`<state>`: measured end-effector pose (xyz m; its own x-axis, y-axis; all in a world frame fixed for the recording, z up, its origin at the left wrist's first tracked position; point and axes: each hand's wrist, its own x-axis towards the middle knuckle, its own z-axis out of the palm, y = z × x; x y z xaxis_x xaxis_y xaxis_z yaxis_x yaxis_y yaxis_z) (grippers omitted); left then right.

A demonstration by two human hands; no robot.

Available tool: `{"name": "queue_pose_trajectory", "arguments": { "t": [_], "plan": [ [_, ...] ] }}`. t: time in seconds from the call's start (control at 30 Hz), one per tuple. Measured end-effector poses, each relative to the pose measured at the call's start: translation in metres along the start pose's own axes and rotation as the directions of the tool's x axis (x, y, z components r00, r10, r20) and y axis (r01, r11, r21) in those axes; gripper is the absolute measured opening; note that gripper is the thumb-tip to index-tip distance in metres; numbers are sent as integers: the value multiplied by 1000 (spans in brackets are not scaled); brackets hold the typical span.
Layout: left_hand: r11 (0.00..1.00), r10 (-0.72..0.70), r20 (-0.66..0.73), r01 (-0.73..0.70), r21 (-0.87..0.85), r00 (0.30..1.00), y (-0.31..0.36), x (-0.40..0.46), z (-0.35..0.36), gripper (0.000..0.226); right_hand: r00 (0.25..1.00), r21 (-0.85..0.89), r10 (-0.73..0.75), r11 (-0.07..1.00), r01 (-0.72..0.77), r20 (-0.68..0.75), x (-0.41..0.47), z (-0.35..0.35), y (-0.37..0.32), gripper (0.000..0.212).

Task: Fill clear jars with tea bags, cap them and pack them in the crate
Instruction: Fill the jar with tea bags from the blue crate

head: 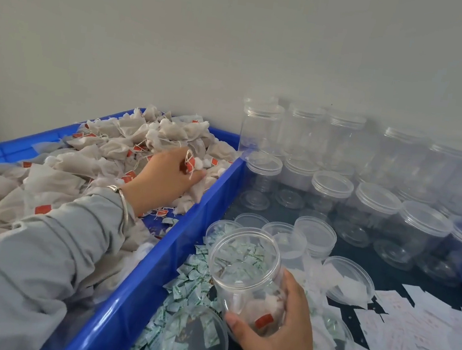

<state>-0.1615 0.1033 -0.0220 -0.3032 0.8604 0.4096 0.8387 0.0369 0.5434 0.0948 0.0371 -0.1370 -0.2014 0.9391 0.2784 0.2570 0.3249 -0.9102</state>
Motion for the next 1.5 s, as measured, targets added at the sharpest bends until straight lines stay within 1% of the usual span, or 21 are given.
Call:
{"name": "queue_pose_trajectory", "arguments": {
  "t": [0.07, 0.1, 0.17, 0.2, 0.3, 0.4, 0.47, 0.53, 0.67, 0.73, 0.83, 0.93, 1.0, 1.07, 1.2, 1.3, 1.37, 1.4, 1.43, 1.5],
  "plan": [
    [987, -8, -32, 2, -160, 999, 21, -8, -1, 26, 1000, 4, 5, 1000, -5, -4, 0, 0, 0, 98],
    [965, -8, -42, -3, -262, 999, 32, -14, -2, 23, 1000, 5, 7, 1000, -7, -1, 1, -1, 0, 99],
    [888, 26, -27, -36, -459, 999, 50, -25, -4, 20, 1000, 3, 8, 1000, -8, 14, 2, -1, 1, 105],
    [864, 64, -7, -59, -500, 998, 56, -31, -5, 19, 1000, 5, 10, 1000, -10, 21, 2, -1, 1, 108],
    [878, 206, 90, -143, -456, 974, 67, -48, -5, 22, 1000, 11, 3, 1000, -3, 13, 2, -1, 1, 107],
    [885, 338, 217, -231, -403, 916, 71, -59, -2, 26, 1000, 19, 10, 1000, -10, -15, 3, 1, 2, 103],
    [877, 396, 284, -269, -398, 873, 71, -62, -2, 28, 999, 27, 21, 999, -20, -27, 4, 1, 2, 106],
    [870, 444, 321, -317, -378, 836, 70, -62, -4, 28, 999, 30, 24, 999, -23, -37, 4, 2, 3, 107],
    [828, 560, 335, -507, -238, 758, 70, -63, -6, 18, 1000, 52, 14, 999, -13, -28, 3, 2, 4, 102],
    [806, 590, 342, -554, -207, 731, 70, -62, -6, 16, 1000, 64, 12, 998, -11, -7, 2, 2, 3, 106],
    [802, 595, 364, -561, -208, 716, 71, -61, -9, 17, 1000, 103, -3, 995, 2, 14, 0, 2, -1, 107],
    [810, 582, 435, -539, -232, 687, 72, -61, -12, 14, 1000, 152, 0, 988, -4, 26, -1, 3, -4, 106],
    [822, 556, 491, -532, -204, 671, 71, -61, -12, 15, 999, 132, -13, 991, 6, 51, -2, 3, -4, 108],
    [828, 543, 492, -531, -180, 681, 71, -62, -11, 14, 998, 111, -19, 994, 12, 56, -2, 3, -4, 110],
    [819, 573, 383, -529, -222, 725, 70, -64, -6, 13, 999, 80, -21, 997, 19, 25, -2, 2, -4, 103],
    [819, 574, 404, -507, -269, 712, 67, -61, -6, 23, 999, 82, -26, 996, 24, 25, -2, 2, -5, 103],
    [828, 561, 397, -492, -270, 727, 63, -55, -8, 23, 999, 95, -21, 995, 17, 43, -3, 2, -6, 103],
    [841, 541, 362, -474, -262, 759, 59, -50, -10, 20, 999, 105, -16, 994, 11, 52, -3, 2, -7, 104],
    [865, 497, 309, -435, -250, 811, 52, -44, -11, 17, 998, 109, -15, 994, 9, 55, -3, 2, -7, 104],
    [934, 333, 180, -297, -199, 926, 33, -26, -14, 22, 999, 104, -24, 994, 19, 41, -4, 1, -7, 104]
  ]
}}
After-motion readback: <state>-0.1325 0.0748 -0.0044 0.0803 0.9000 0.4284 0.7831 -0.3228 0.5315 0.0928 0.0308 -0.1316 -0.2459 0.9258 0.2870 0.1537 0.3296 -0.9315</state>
